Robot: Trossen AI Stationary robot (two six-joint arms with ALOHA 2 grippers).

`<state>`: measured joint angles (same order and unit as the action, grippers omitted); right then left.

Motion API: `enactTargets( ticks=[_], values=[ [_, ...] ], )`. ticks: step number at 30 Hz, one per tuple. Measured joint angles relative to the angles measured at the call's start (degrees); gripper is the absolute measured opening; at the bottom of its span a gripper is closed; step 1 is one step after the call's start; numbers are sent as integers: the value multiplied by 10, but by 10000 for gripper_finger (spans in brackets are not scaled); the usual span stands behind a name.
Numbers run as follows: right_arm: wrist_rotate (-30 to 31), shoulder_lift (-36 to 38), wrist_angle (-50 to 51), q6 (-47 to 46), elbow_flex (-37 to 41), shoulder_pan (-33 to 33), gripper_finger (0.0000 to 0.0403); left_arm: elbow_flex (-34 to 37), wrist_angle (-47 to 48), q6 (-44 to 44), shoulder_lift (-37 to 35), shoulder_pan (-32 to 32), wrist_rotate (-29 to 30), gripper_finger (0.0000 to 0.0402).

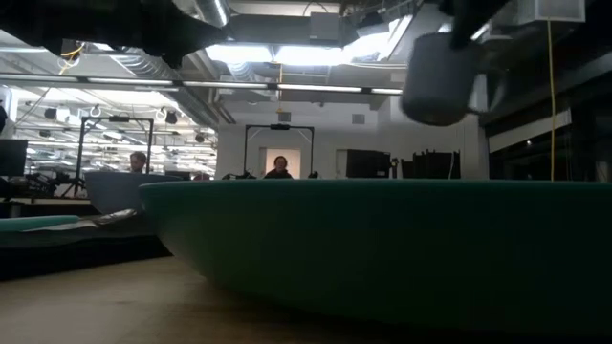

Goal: Set up tray
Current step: Put the blue mug on the black tray

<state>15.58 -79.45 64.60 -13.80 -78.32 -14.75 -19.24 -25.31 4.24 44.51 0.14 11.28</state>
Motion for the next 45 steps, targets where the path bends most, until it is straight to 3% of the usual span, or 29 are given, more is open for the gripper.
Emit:
enactTargets(
  ticks=[7,13,22,27,34,41,45],
  values=[
    [-38,-34,-67,130,0,72,10,-121,217,-46,30,0,36,2],
    [-64,-78,-61,194,-20,100,10,-225,339,-32,72,0,39,2],
    [-63,-161,-22,270,-136,106,10,-392,505,-65,179,28,43,2],
    [-63,-211,15,299,-197,106,10,-496,630,-97,244,64,-4,2],
    [-62,-245,33,323,-242,106,10,-598,691,-106,304,103,-59,2],
    [-51,-244,33,326,-243,106,10,-610,698,-114,327,116,-84,13],
    [-47,-244,35,334,-243,106,10,-610,697,-163,335,117,-114,39]
  ],
)
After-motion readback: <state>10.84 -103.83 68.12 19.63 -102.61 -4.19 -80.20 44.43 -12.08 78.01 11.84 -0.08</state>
